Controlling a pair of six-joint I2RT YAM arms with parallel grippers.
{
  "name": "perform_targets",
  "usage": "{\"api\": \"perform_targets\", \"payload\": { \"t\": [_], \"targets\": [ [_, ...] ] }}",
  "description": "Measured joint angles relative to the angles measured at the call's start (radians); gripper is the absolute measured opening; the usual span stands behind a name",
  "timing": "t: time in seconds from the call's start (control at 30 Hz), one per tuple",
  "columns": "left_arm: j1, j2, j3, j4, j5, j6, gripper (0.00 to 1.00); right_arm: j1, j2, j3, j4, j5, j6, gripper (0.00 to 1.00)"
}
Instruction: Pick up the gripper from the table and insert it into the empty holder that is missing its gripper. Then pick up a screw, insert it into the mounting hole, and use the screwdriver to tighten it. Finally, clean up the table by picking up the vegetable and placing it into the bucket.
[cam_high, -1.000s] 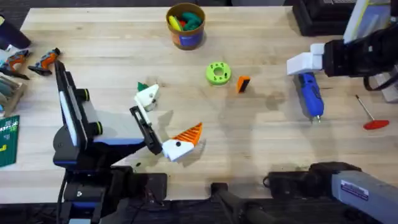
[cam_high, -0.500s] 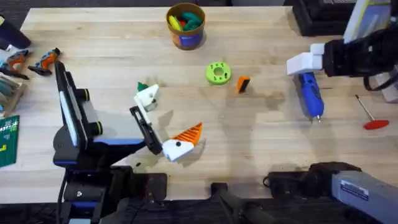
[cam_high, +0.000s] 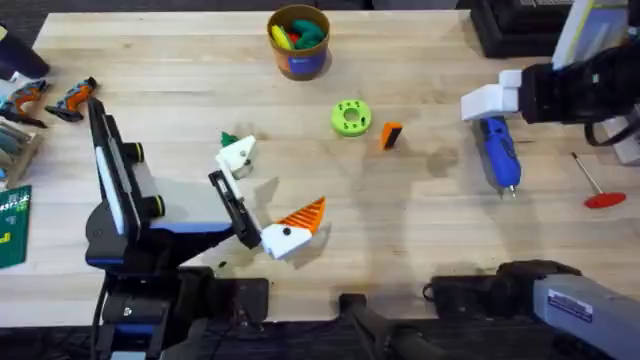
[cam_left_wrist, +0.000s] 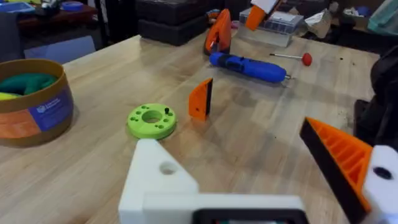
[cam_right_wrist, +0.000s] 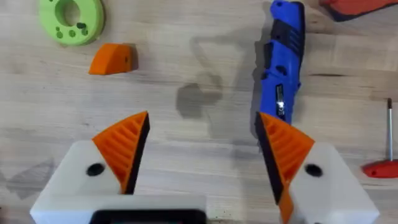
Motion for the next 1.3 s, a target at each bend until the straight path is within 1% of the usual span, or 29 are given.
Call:
{"api": "perform_targets", "payload": {
  "t": [0.53,0.73,0.9,1.0,1.1,1.2,1.3],
  "targets": [
    [0.0,0.0,0.0,0.0,0.0,0.0,0.986,0.0,0.0,0.0,0.002,0.0,0.0,0.98],
    [0.0,0.0,0.0,0.0,0.0,0.0,0.986,0.0,0.0,0.0,0.058,0.0,0.0,0.979],
    [0.0,0.0,0.0,0.0,0.0,0.0,0.986,0.011,0.0,0.0,0.075,0.001,0.077,0.979],
    [0.0,0.0,0.0,0.0,0.0,0.0,0.986,0.063,0.0,0.004,0.064,0.001,0.101,0.979],
    [0.0,0.0,0.0,0.0,0.0,0.0,0.985,0.133,0.008,0.034,0.018,0.001,0.139,0.98],
    [0.0,0.0,0.0,0.0,0.0,0.0,0.986,0.205,0.05,0.091,-0.035,0.001,0.182,0.98],
    [0.0,0.0,0.0,0.0,0.0,0.0,0.985,0.278,0.116,0.158,-0.081,0.001,0.218,0.98]
  ]
}}
